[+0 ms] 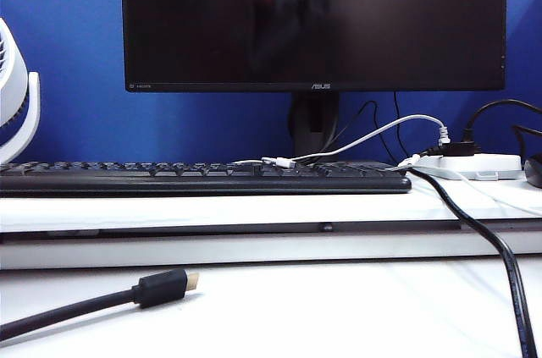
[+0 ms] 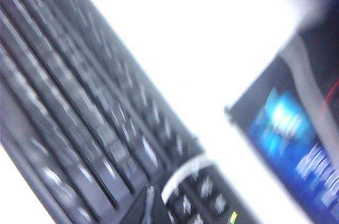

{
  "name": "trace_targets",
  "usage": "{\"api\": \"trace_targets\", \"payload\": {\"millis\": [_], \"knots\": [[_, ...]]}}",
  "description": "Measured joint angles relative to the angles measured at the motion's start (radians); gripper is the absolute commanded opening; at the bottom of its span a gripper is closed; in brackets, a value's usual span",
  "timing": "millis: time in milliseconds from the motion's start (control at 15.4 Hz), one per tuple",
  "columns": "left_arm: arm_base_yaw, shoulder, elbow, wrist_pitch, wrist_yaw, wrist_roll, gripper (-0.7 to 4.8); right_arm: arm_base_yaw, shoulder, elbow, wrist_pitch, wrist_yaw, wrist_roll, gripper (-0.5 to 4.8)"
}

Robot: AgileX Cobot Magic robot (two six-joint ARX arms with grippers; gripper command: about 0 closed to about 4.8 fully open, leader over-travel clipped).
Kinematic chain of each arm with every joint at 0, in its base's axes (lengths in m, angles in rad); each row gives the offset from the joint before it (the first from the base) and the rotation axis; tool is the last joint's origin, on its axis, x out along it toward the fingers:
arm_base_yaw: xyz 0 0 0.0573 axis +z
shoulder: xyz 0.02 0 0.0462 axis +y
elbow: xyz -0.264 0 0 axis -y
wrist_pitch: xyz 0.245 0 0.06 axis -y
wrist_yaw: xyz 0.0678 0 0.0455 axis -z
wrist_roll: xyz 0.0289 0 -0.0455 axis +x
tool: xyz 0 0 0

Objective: Pick up the Type-C charging cable and the charging base, insert one end of the Type-C charger into the corresponding slot on the base, and finally place the plugged-in charger back on the table.

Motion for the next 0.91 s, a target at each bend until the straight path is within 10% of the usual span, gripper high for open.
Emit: {"api": "trace_targets", "payload": {"millis": [130, 390, 910], "knots": [[0.000, 0.000, 0.000, 0.000, 0.000, 0.000, 0.79, -0.011, -0.009, 0.085, -0.009, -0.020, 0.018, 0.02], [0.000, 0.000, 0.000, 0.000, 0.000, 0.001, 0.79, -0.019, 0.077, 0.080, -0.107, -0.017, -0.087, 2.16], [0.000, 0.000, 0.000, 0.000, 0.000, 0.001, 0.79, -0.019, 0.198, 0.076, -0.210, -0.017, -0.096, 2.14]]}}
